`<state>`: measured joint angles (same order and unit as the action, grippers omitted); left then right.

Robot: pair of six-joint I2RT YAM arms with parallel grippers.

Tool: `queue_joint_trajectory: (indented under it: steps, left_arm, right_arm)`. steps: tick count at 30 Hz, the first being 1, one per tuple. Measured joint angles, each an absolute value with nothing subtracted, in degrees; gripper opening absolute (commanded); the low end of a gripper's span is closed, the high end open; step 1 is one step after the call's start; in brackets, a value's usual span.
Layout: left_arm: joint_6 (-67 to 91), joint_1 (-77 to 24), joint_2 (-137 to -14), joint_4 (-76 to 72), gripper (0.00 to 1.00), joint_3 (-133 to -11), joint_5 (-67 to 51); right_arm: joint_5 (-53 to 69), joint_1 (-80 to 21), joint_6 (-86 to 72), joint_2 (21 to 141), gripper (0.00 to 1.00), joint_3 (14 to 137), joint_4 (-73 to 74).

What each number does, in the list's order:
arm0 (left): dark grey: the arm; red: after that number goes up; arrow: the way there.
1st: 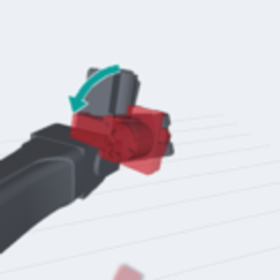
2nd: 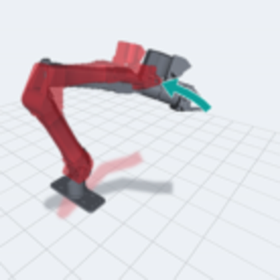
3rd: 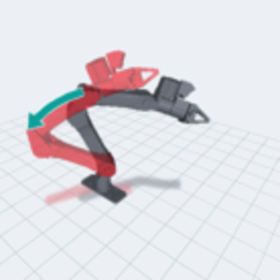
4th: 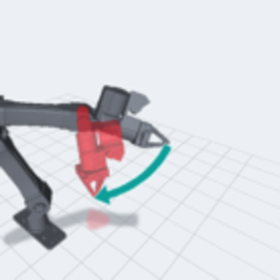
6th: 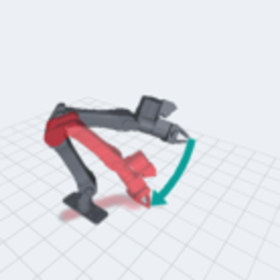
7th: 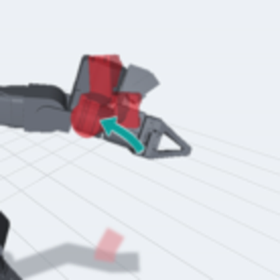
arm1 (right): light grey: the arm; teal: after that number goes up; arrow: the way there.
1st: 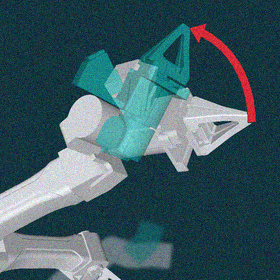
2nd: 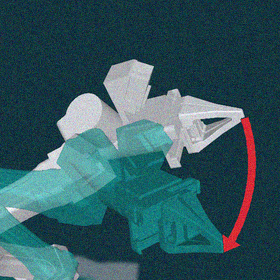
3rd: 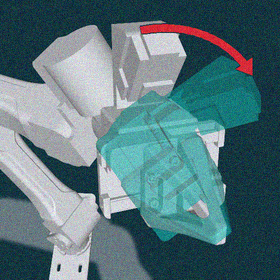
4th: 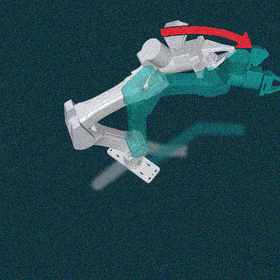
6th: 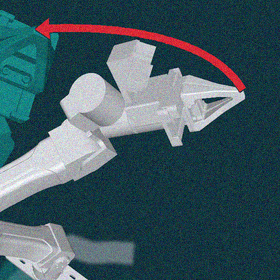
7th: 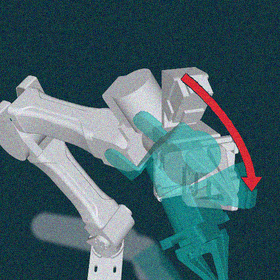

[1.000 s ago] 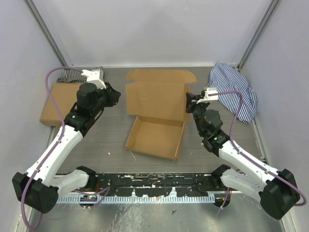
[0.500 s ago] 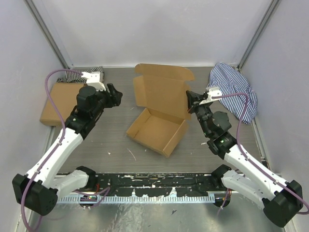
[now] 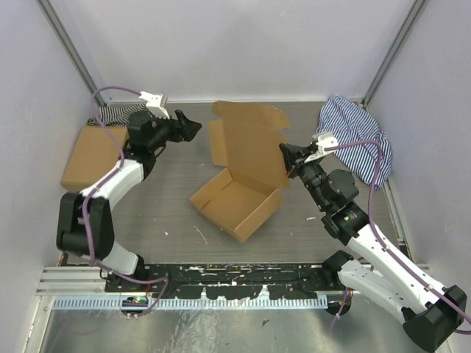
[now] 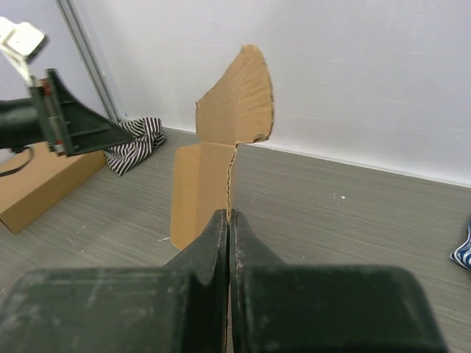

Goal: Fold the paper box

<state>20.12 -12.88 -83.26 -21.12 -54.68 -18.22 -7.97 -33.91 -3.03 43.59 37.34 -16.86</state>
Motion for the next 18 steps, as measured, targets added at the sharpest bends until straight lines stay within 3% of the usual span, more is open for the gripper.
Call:
queue_joint_trajectory:
  steps: [8, 18]
  left_arm:
    - [27.81, -10.55, -102.39, -28.25, 0.73, -66.94, -39.05]
    - [26.63, -11.27, -103.57, -27.62, 0.68, -67.07, -45.34]
  right_arm:
    - [-6.9, -33.91, -3.36, 43.64, 0.01, 38.3, -14.79]
    - [-6.92, -33.91, -3.36, 44.58, 0.01, 39.2, -14.09]
